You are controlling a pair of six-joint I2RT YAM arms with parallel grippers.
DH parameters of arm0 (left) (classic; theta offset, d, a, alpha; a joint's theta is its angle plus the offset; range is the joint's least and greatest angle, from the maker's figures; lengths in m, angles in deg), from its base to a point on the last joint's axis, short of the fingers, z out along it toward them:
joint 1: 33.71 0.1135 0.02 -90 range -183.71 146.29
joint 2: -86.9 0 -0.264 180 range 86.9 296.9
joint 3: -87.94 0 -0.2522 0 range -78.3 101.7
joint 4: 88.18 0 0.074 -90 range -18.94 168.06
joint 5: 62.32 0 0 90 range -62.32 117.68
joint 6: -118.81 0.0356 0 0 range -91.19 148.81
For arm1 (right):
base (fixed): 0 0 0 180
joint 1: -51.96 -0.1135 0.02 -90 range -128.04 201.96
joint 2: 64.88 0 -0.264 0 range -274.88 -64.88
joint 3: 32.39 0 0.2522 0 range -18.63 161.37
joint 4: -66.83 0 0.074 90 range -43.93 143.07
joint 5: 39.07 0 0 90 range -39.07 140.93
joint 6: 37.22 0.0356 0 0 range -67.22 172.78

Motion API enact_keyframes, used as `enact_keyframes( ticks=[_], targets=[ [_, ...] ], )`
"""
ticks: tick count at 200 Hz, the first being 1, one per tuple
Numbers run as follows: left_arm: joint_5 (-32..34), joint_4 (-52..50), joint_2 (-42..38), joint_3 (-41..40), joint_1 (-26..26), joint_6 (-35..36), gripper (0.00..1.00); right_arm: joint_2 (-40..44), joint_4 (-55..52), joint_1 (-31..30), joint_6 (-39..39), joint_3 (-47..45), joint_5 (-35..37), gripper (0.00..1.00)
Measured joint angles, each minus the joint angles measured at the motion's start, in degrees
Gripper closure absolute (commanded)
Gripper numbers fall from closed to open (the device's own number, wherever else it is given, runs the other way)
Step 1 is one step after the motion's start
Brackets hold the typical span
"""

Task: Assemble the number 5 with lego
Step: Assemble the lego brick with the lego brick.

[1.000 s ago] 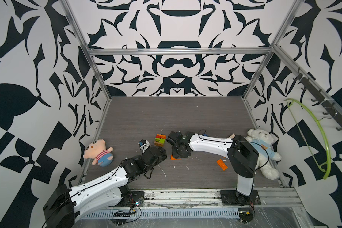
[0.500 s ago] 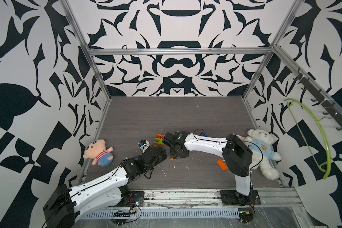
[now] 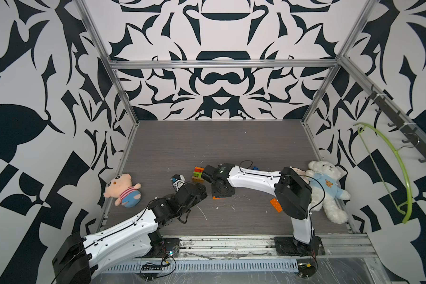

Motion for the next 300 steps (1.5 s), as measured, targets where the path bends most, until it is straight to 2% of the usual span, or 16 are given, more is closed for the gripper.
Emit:
enact_keyframes(
  ticks=[115, 148, 190, 238, 269, 300],
  targets=[
    [-0.02, 0.02, 2.21, 0.0, 0.0, 0.07, 0.01, -1.03, 1.14, 0.63, -0.85, -1.4, -1.31, 0.73],
    [-0.02, -0.07, 2.21, 0.07, 0.0, 0.24, 0.01, 1.22, 2.1, 0.79, -0.9, -2.12, -1.2, 0.62],
    [0.0, -0.17, 2.19, 0.13, 0.02, 0.37, 0.01, 2.62, 3.28, 2.21, -2.08, -4.66, -0.9, 0.53],
    [-0.02, -0.17, 2.97, 0.96, 0.0, 1.01, 0.01, 3.91, 3.61, 2.8, -3.37, -6.19, -0.98, 0.48],
    [-0.04, -0.09, 4.0, 1.33, 0.02, 1.33, 0.01, 5.81, 3.78, 2.8, -3.82, -7.04, -1.07, 0.48],
    [-0.11, -0.07, 5.16, 1.75, 0.02, 1.7, 0.01, 7.08, 3.98, 2.8, -4.2, -7.06, -1.31, 0.57]
  ],
)
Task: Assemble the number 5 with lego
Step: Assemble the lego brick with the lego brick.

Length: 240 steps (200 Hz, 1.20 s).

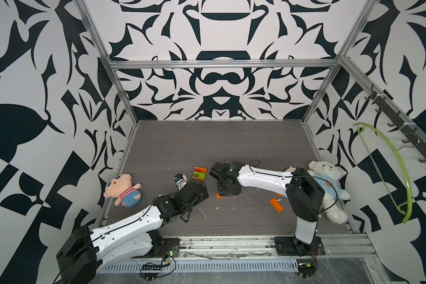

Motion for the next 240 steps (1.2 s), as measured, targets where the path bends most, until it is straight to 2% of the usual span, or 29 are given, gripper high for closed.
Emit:
enact_keyframes(
  ticks=[74, 114, 240],
  targets=[
    [-0.81, 0.44, 1.6, 1.36, -0.02, 1.07, 0.01, -0.55, 0.26, 0.0, -0.22, 0.0, -0.72, 0.6],
    [-0.9, 0.46, 1.95, 1.36, 0.0, 1.09, 0.01, -0.66, 0.28, 0.0, 0.09, 0.0, -0.85, 0.67],
    [-1.64, 0.81, 3.48, 1.38, 0.0, 1.11, 0.01, 0.13, 2.29, -0.02, 1.9, -2.12, -0.02, 0.69]
  ],
)
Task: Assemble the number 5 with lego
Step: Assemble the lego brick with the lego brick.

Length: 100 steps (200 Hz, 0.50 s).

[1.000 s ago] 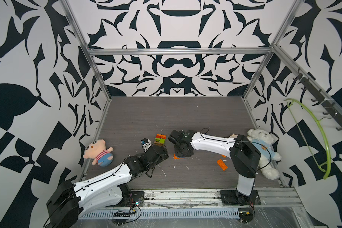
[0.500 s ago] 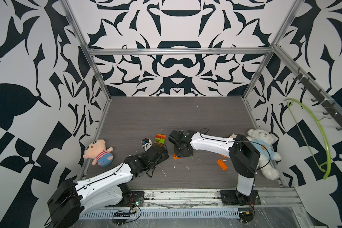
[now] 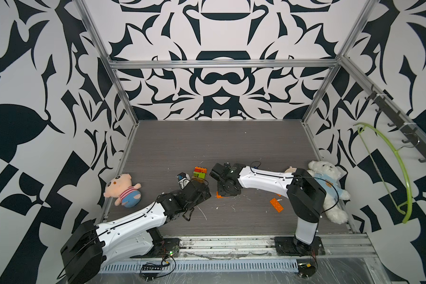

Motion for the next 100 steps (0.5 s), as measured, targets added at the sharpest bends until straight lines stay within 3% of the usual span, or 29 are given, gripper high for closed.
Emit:
enact_keyframes(
  ticks=[35, 100],
  targets=[
    [-0.04, 0.02, 0.0, 0.11, -0.02, 0.26, 0.01, -0.55, -1.36, 0.02, -0.04, 1.36, 0.13, 0.67],
    [0.02, 0.04, -0.28, 1.79, -0.02, 1.99, 0.01, -0.42, -2.8, 0.33, -1.77, 2.16, 0.83, 0.51]
  ],
)
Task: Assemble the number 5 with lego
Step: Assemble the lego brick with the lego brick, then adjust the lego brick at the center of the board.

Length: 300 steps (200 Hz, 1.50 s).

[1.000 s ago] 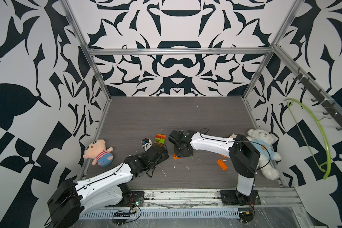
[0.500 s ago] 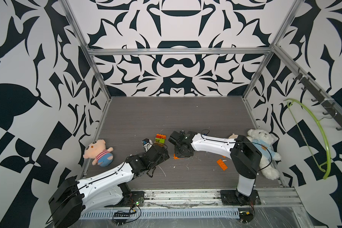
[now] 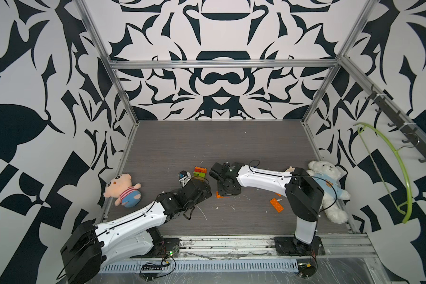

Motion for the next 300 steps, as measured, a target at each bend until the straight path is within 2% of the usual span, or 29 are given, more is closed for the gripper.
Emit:
enact_keyframes(
  ticks=[11, 53, 97, 115, 161, 190, 227, 255, 300],
  targets=[
    [-0.02, 0.0, 0.0, 0.24, 0.0, 0.39, 0.01, 0.46, -0.22, 0.09, -0.31, 0.0, 0.35, 0.46],
    [-0.31, 0.22, 0.13, 0.79, 0.02, 1.55, 0.01, 7.13, -0.39, 0.96, -0.79, -0.46, 2.8, 0.4],
    [-2.99, 2.34, 3.21, 3.41, 0.02, 4.26, 0.01, 17.05, -0.24, 2.6, 1.38, -7.39, 6.51, 0.38],
    [-5.38, 3.37, 6.29, 5.77, 0.02, 6.14, 0.01, 20.79, -0.68, 4.63, 3.61, -12.52, 7.69, 0.37],
    [-11.3, 5.84, 16.61, 13.94, -1.16, 11.39, 0.01, 29.7, -4.15, 11.87, 10.78, -24.9, 10.23, 0.19],
    [-13.4, 5.79, 23.74, 20.7, -4.13, 14.82, 0.01, 36.57, -6.56, 14.32, 14.8, -30.97, 10.38, 0.15],
    [-15.37, 5.49, 30.56, 28.46, -6.84, 18.12, 0.01, 38.32, -7.08, 16.68, 17.88, -34.77, 9.44, 0.12],
    [-16.2, 5.31, 34.18, 32.89, -7.96, 19.65, 0.01, 38.97, -7.1, 18.08, 19.93, -36.96, 8.48, 0.02],
    [-17.35, 5.07, 36.0, 35.1, -8.46, 20.79, 0.01, 42.01, -3.8, 22.45, 19.5, -41.66, 4.83, 0.0]
  ],
)
